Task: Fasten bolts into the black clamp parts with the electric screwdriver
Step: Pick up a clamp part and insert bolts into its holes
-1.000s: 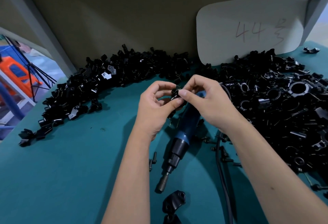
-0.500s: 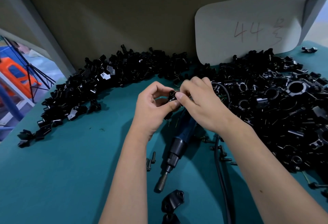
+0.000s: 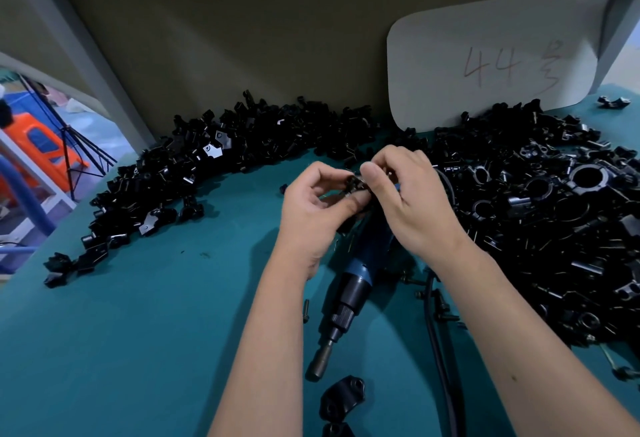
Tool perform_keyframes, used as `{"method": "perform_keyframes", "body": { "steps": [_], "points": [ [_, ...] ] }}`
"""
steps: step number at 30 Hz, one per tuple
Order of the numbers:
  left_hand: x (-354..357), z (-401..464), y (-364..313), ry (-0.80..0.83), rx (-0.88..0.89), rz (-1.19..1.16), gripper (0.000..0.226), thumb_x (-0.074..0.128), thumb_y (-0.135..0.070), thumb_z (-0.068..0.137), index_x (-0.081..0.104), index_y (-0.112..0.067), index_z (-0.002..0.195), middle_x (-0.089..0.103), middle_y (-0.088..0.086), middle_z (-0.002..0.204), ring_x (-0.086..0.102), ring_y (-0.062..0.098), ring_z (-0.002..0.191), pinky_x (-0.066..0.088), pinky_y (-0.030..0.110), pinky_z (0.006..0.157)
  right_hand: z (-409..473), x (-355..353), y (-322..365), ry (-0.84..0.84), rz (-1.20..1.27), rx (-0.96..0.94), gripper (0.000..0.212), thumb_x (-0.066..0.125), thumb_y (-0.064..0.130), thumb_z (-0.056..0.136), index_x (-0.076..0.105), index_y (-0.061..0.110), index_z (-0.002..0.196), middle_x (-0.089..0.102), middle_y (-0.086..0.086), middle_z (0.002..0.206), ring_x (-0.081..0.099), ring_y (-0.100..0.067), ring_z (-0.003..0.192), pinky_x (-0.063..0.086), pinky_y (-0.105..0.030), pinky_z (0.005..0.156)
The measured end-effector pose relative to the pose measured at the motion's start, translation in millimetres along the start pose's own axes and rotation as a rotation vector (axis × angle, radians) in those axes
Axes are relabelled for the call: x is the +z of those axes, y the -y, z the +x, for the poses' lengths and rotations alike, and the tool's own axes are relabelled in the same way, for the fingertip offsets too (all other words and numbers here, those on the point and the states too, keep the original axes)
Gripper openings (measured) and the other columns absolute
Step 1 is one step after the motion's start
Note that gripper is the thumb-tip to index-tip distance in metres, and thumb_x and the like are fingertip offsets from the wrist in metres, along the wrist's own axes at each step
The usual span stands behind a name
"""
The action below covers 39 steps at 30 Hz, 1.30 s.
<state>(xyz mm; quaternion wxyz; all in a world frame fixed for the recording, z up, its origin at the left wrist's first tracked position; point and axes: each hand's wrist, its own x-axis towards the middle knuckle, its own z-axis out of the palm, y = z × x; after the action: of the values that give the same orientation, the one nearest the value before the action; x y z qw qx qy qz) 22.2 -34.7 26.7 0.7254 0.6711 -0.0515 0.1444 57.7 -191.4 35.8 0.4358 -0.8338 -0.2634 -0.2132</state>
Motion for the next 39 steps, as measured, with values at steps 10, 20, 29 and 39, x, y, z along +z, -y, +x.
{"method": "perform_keyframes", "body": {
  "steps": [10, 20, 29, 39],
  "points": [
    [7, -1, -2, -0.032, -0.194, -0.468, 0.003, 0.065, -0.017, 0.091, 0.063, -0.019, 0.094, 0.069, 0.010, 0.099, 0.070, 0.024, 0.095, 0.061, 0.037, 0.082, 0, 8, 16, 0.076, 0.132, 0.085, 0.013, 0.075, 0.023, 0.094, 0.071, 0.013, 0.101, 0.068, 0.004, 0.095, 0.063, -0.011, 0.088, 0.049, -0.022, 0.080],
    [16, 2, 8, -0.305, -0.112, -0.089, 0.033, 0.065, -0.039, 0.095, 0.050, -0.028, 0.068, 0.045, -0.011, 0.060, 0.041, 0.007, 0.052, 0.038, 0.022, 0.048, -1, 8, 20, 0.198, -0.026, 0.127, 0.030, 0.072, 0.037, 0.095, 0.062, 0.014, 0.078, 0.060, 0.002, 0.080, 0.053, -0.010, 0.072, 0.040, -0.019, 0.063],
    [14, 2, 5, -0.224, -0.281, -0.192, 0.029, 0.064, -0.048, 0.089, 0.052, -0.022, 0.090, 0.051, -0.008, 0.063, 0.045, 0.009, 0.049, 0.036, 0.020, 0.041, 0, 16, 27, 0.120, -0.088, 0.066, 0.016, 0.068, 0.025, 0.099, 0.065, 0.010, 0.093, 0.050, 0.005, 0.091, 0.050, -0.006, 0.076, 0.041, -0.015, 0.070],
    [-5, 7, 2, -0.196, -0.492, -0.469, 0.028, 0.047, -0.031, 0.101, 0.036, -0.020, 0.078, 0.025, -0.004, 0.057, 0.015, 0.007, 0.038, 0.012, 0.020, 0.032, -12, 11, 23, 0.019, -0.582, 0.482, 0.070, 0.055, 0.077, 0.089, 0.036, 0.013, 0.109, 0.064, -0.010, 0.097, 0.064, -0.033, 0.077, 0.035, -0.034, 0.053]
  ]
}}
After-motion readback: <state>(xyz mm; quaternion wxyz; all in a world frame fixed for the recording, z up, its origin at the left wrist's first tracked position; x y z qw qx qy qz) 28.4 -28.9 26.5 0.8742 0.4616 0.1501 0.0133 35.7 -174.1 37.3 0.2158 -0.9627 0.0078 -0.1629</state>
